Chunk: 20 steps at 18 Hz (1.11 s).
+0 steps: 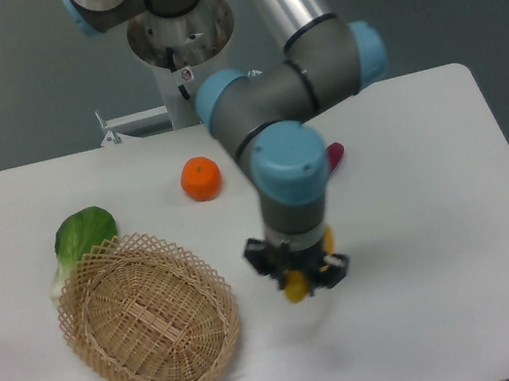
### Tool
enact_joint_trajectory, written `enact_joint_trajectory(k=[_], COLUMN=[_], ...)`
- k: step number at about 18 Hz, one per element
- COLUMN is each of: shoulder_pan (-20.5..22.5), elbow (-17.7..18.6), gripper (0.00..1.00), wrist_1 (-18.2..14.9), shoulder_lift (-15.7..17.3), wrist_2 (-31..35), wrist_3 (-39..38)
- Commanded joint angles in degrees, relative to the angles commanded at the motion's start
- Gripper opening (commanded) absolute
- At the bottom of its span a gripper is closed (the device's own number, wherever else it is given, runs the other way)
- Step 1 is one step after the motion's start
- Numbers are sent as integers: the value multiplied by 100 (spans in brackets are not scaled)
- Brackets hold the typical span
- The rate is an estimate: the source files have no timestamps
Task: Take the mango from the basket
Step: 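Carry the held mango away from the basket toward the sweet potato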
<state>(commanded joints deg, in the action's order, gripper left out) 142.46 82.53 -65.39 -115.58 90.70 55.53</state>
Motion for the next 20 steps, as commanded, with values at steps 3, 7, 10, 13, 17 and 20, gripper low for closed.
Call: enact_joint_trajectory(k=[3,7,10,13,17,20], shoulder_pan=[414,836,1064,1240,1425,1443], elbow=[-18,-149,-272,-308,-308,-308], gripper=[26,27,28,29,30,30], wrist_1=[-26,-26,-26,-26,-9,-17], shoulder_lift=[0,-114,-237,-299,-334,-369], wrist_2=[0,-17,-9,0,-9,0], wrist_3=[843,1766,2031,2409,2480,2612])
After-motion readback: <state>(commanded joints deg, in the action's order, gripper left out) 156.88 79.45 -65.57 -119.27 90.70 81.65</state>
